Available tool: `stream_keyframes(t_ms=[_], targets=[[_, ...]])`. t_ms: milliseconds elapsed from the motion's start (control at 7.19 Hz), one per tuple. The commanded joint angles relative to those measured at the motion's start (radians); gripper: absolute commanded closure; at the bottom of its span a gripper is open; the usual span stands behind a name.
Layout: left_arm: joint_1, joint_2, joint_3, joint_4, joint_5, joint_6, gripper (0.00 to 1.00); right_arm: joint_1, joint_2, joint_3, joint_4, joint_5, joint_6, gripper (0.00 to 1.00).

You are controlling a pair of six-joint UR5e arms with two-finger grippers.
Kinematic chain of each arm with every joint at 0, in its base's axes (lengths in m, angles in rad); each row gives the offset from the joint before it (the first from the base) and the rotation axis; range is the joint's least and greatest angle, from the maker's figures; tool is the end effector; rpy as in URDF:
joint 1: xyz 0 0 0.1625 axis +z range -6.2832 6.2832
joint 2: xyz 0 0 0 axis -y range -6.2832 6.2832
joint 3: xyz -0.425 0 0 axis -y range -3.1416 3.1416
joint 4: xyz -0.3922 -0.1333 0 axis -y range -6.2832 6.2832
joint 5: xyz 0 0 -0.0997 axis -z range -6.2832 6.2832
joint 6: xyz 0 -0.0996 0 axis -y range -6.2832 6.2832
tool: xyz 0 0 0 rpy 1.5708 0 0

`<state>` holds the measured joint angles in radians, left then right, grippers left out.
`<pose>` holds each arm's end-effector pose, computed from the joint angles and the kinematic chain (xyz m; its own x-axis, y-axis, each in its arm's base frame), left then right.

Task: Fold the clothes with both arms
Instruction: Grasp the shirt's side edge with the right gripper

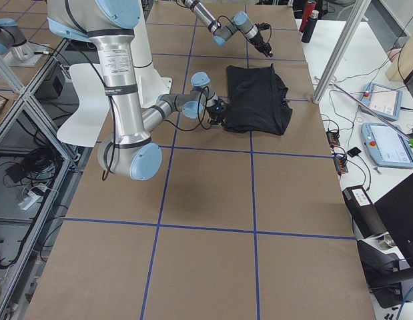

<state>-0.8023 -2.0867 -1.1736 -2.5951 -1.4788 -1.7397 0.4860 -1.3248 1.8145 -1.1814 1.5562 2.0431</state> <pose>0.4055 -0.6244 0.4362 0.1541 -0.4003 -0.9033 0.8115 0.5729 -0.1154 -0.4586 -0.3947 0.3770 0.2852 0.6651 0.6901 -0.6813 0.6471 -0.3421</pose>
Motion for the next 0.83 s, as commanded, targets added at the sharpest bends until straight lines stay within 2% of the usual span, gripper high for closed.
stream_keyframes(t_ms=[0,278,417,557,696], targets=[[0.000,0.001,0.000,0.001,0.000,-0.001,0.49,0.008,0.053,-0.059,0.000,-0.001,0.000,0.39],[0.002,0.001,0.000,0.001,0.000,-0.001,0.49,0.011,0.053,-0.058,0.000,-0.001,-0.001,0.39],[0.002,0.001,0.000,0.001,0.002,-0.001,0.49,0.014,0.053,-0.060,-0.001,0.001,-0.001,0.44],[0.002,-0.001,0.000,0.001,0.012,-0.001,0.49,0.016,0.056,-0.060,-0.001,0.001,0.000,0.85],[0.003,-0.001,0.000,0.001,0.014,-0.003,0.49,0.016,0.055,-0.054,-0.001,0.002,0.000,1.00]])
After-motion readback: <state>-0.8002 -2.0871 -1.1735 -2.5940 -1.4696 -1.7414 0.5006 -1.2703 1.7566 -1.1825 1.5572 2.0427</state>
